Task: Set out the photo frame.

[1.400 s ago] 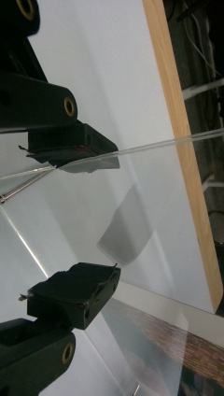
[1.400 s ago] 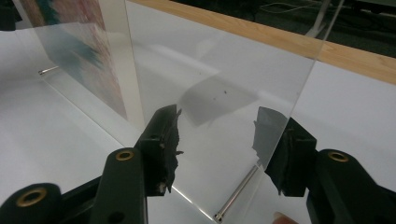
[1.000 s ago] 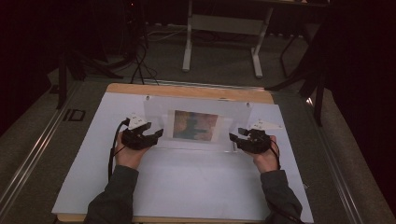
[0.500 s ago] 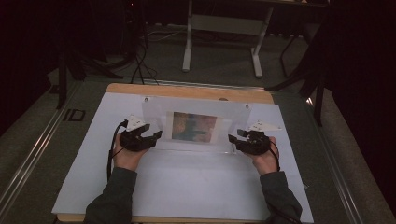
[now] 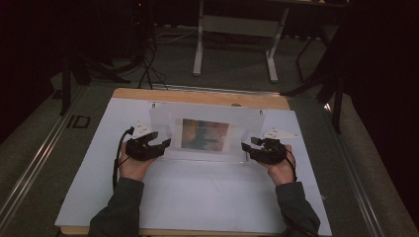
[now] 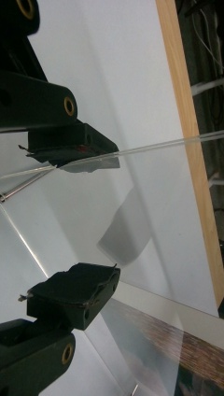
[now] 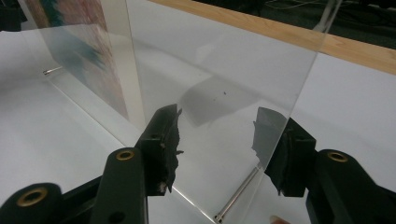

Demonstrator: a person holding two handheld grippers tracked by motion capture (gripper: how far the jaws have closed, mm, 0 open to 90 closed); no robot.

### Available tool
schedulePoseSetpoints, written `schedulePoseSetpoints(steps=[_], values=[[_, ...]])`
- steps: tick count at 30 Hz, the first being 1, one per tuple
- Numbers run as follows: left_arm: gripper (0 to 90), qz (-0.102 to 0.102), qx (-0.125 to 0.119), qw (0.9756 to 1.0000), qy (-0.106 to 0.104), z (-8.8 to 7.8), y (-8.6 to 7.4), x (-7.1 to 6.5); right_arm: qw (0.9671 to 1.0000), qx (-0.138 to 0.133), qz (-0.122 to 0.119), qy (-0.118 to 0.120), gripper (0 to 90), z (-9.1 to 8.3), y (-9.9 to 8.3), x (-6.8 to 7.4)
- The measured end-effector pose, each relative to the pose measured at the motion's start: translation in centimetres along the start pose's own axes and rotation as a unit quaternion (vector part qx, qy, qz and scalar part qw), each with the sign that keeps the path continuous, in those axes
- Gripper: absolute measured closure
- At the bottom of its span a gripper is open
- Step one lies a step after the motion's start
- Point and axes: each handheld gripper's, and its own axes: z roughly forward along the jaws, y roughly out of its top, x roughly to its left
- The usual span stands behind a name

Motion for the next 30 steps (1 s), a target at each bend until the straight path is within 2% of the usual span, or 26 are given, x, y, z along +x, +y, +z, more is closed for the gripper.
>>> schedulePoseSetpoints(steps=[10,30], values=[[41.1,-0.014,-0.005,0.9999,-0.003,0.11,-0.08,0.06,0.9999,-0.005,0.008,0.009,49.0,0.31,-0.4,-0.47],[41.6,-0.016,0.003,0.9999,0.005,-0.35,-0.13,-0.43,0.9998,-0.008,0.002,0.018,48.9,0.37,-0.43,-0.72]])
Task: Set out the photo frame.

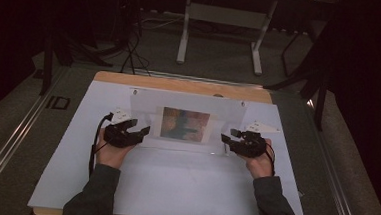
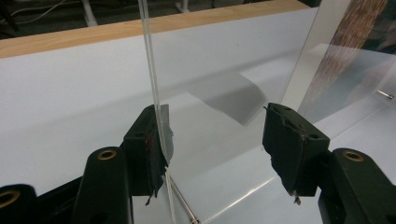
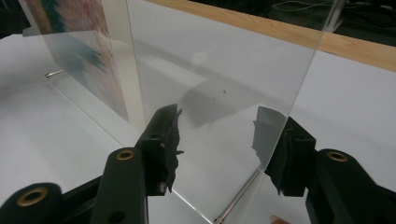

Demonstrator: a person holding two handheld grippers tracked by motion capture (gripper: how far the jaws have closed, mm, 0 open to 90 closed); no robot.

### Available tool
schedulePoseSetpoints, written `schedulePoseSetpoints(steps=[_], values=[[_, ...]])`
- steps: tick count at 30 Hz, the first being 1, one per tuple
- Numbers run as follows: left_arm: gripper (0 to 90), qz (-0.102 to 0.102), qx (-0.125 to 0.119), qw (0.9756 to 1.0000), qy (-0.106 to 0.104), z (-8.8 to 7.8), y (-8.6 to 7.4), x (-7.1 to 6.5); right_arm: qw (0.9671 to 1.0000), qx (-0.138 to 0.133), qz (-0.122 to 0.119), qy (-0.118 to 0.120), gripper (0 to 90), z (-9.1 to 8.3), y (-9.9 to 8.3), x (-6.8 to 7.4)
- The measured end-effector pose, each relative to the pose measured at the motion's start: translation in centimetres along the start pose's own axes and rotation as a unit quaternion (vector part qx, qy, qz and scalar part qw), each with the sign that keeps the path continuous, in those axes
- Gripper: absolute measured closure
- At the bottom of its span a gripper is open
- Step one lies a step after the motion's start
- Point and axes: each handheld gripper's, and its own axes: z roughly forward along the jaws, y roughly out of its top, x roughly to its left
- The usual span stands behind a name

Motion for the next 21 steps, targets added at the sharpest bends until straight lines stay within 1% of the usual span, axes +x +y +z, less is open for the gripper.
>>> schedulePoseSetpoints(steps=[7,9,14,21], values=[[41.5,0.002,-0.006,1.0,-0.003,0.09,-0.14,0.13,1.0,-0.001,-0.001,0.001,48.8,0.05,-0.02,-0.06],[42.0,0.001,-0.01,0.9999,-0.008,0.09,-0.23,0.31,1.0,-0.002,0.0,0.001,48.0,0.08,-0.04,-0.08],[42.2,0.002,-0.011,0.9999,-0.013,0.09,-0.25,0.42,1.0,0.001,-0.008,-0.005,46.4,0.18,0.04,0.16],[42.0,0.004,-0.011,0.9998,-0.016,0.08,-0.26,0.51,1.0,0.0,-0.008,0.0,46.1,0.15,0.06,0.08]])
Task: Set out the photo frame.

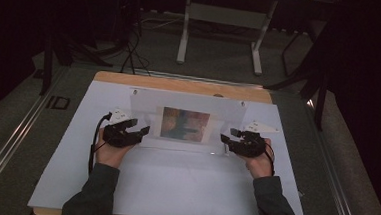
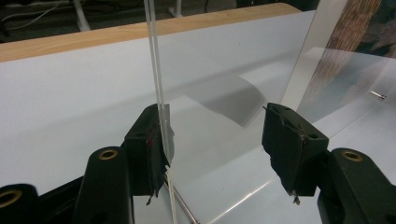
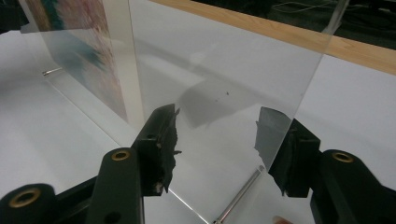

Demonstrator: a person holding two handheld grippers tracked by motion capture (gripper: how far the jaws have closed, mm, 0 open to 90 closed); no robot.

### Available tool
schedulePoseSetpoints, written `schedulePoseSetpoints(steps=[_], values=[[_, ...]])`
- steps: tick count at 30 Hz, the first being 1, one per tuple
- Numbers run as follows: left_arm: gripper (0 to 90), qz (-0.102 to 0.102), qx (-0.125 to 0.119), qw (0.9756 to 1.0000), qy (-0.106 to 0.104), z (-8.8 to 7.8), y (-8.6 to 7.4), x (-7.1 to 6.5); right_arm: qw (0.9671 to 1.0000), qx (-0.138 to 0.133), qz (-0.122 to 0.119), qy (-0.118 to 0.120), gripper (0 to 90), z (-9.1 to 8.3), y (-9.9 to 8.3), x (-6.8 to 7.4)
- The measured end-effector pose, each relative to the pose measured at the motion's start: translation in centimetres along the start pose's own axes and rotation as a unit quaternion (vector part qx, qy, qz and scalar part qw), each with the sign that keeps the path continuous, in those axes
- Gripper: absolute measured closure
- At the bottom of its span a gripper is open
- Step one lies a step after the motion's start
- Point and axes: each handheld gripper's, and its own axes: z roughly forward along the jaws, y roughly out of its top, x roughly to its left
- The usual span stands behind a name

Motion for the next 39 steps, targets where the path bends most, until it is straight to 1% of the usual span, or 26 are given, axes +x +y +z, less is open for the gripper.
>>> schedulePoseSetpoints(steps=[17,26,30,33,37,38,39], values=[[43.3,0.0,0.002,1.0,-0.004,-0.4,0.0,0.3,0.9999,0.009,0.0,0.012,45.5,-0.2,-0.1,-0.3],[43.7,-0.004,-0.003,1.0,-0.004,-1.2,0.0,0.8,0.9996,0.018,0.002,0.023,44.8,-0.7,-0.1,-0.8],[43.9,-0.001,0.0,1.0,-0.005,-1.6,0.0,0.9,0.9992,0.024,0.002,0.031,44.7,-1.0,-0.1,-1.1],[44.1,0.0,0.005,0.9999,-0.009,-1.7,0.0,1.1,0.9989,0.03,0.0,0.037,44.7,-1.3,-0.1,-1.4],[46.1,0.005,0.015,0.9995,-0.029,-2.0,-0.2,1.6,0.9985,0.035,0.0,0.041,44.7,-1.8,-0.1,-1.9],[49.5,0.005,0.017,0.9992,-0.036,-2.0,-0.2,1.7,0.9984,0.036,0.001,0.043,44.9,-2.0,-0.1,-2.1],[50.4,0.006,0.02,0.9991,-0.038,-2.1,-0.2,1.9,0.9983,0.038,0.0,0.044,45.8,-2.1,-0.2,-2.2]])
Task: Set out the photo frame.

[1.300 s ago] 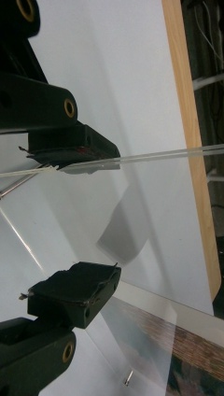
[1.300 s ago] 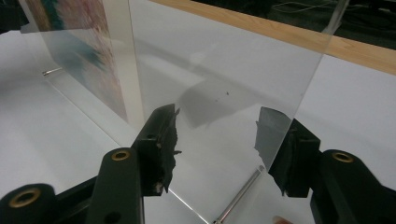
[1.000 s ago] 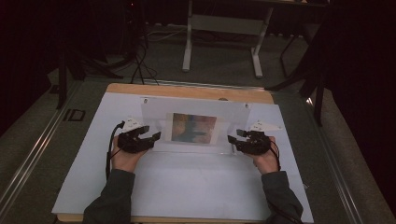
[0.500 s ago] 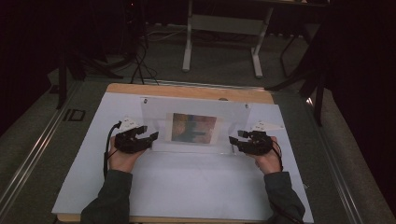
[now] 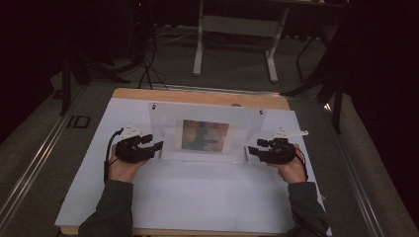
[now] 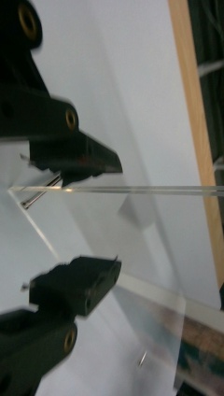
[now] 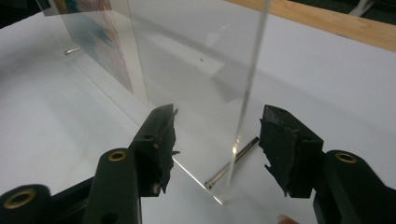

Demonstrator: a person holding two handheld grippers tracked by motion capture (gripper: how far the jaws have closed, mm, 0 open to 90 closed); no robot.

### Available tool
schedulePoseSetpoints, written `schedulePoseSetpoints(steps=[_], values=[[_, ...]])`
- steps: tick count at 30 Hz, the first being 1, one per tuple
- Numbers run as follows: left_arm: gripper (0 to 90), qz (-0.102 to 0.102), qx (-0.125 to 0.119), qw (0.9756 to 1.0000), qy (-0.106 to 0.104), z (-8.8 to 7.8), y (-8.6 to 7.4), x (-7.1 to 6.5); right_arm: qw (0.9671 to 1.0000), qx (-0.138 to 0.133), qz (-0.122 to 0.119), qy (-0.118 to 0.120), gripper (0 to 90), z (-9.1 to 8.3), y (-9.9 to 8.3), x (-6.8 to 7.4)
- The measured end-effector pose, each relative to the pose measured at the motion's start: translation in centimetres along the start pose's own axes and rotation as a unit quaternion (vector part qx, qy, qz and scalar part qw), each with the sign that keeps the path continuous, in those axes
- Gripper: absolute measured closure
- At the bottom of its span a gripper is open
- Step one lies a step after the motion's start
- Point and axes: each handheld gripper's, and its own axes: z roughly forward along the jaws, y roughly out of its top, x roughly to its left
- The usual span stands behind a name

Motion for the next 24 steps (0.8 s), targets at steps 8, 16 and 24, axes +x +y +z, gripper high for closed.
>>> schedulePoseSetpoints(steps=[8,16,24], values=[[66.2,0.013,0.013,0.9995,-0.025,-0.8,-0.3,0.9,0.9993,0.02,-0.03,0.006,60.4,-0.8,-0.1,-0.2],[88.4,0.023,0.024,0.9995,-0.003,-1.7,-0.5,1.6,0.9971,0.059,-0.046,-0.014,83.5,-1.0,-0.6,-0.6],[89.1,0.017,0.035,0.999,0.02,-1.7,-0.6,2.0,0.9971,0.059,-0.031,-0.036,89.8,-1.2,-0.8,-1.1]])
